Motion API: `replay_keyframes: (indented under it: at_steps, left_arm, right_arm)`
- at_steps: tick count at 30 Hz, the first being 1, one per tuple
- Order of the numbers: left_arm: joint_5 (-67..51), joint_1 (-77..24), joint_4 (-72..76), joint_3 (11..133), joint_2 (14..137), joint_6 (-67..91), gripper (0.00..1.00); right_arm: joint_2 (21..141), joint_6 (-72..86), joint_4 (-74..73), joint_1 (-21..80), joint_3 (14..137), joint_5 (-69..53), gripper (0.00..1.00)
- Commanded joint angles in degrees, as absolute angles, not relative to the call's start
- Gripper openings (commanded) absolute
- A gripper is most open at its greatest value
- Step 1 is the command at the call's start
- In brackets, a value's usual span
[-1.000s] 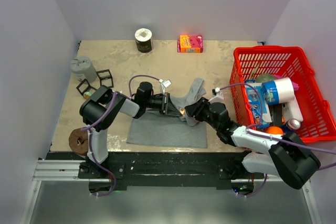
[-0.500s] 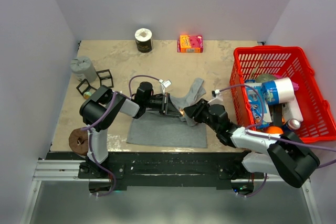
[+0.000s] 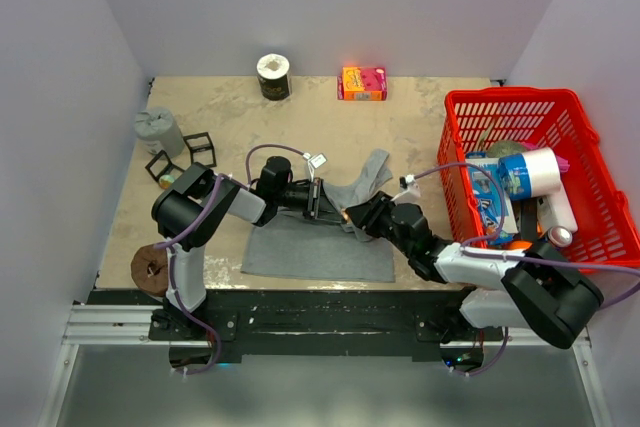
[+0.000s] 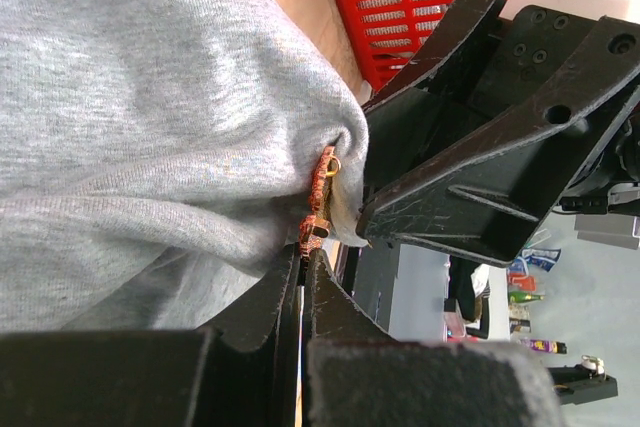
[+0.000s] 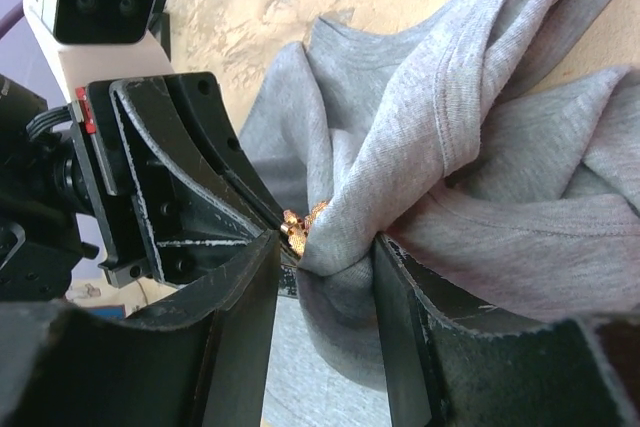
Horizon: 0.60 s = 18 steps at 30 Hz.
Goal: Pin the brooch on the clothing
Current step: Close the brooch on the flattened clothing.
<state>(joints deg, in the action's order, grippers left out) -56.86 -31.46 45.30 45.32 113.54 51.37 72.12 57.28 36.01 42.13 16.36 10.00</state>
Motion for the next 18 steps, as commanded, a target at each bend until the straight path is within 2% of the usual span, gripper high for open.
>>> replay_keyframes:
  at_steps: [1, 18]
  left_arm:
    - [-57.4, -31.1, 48.3, 46.8, 110.7, 50.9, 0.0]
    - [-58.2, -31.1, 52.9, 45.6, 109.9, 54.7, 0.0]
  right_arm:
    - [72.6, 58.4, 37.3, 43.5, 15.0, 12.0, 0.46]
    - [75.0, 60.6, 36.7, 49.2, 13.3, 22.4, 0.43]
